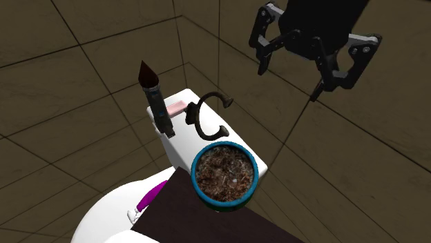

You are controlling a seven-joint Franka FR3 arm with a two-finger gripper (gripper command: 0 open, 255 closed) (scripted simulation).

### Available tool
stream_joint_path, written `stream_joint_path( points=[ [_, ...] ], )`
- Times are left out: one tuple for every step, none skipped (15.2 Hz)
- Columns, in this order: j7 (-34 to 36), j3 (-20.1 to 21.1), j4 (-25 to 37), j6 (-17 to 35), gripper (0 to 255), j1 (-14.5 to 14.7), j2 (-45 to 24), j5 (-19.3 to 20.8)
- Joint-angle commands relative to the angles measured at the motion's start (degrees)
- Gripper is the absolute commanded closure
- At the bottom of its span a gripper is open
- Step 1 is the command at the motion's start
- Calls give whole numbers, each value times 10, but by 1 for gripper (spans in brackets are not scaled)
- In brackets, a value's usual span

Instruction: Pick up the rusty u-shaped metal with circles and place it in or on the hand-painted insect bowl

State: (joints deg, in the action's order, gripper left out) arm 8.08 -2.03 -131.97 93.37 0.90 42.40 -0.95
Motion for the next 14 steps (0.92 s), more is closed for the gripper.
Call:
stream_joint_path(
  points=[
    [0, 0, 0, 0, 0, 0, 0, 0],
    [4, 6, -6, 13, 0, 4, -10, -5],
    [8, 12, -12, 26, 0, 9, -20, -10],
    [12, 18, -17, 38, 0, 13, -30, -15],
    [16, 25, -21, 51, 0, 18, -42, -20],
    [19, 31, -25, 64, 0, 22, -53, -25],
    [23, 37, -28, 77, 0, 27, -66, -30],
    [27, 43, -31, 90, 0, 31, -78, -34],
    [30, 49, -33, 102, 0, 36, -92, -39],
    [34, 55, -34, 115, 0, 40, -105, -43],
    [37, 61, -35, 128, 0, 44, -120, -47],
    [40, 67, -35, 140, 0, 49, -134, -51],
    [44, 73, -35, 152, 0, 53, -149, -55],
    [47, 79, -34, 165, 0, 58, -165, -58]
  ],
)
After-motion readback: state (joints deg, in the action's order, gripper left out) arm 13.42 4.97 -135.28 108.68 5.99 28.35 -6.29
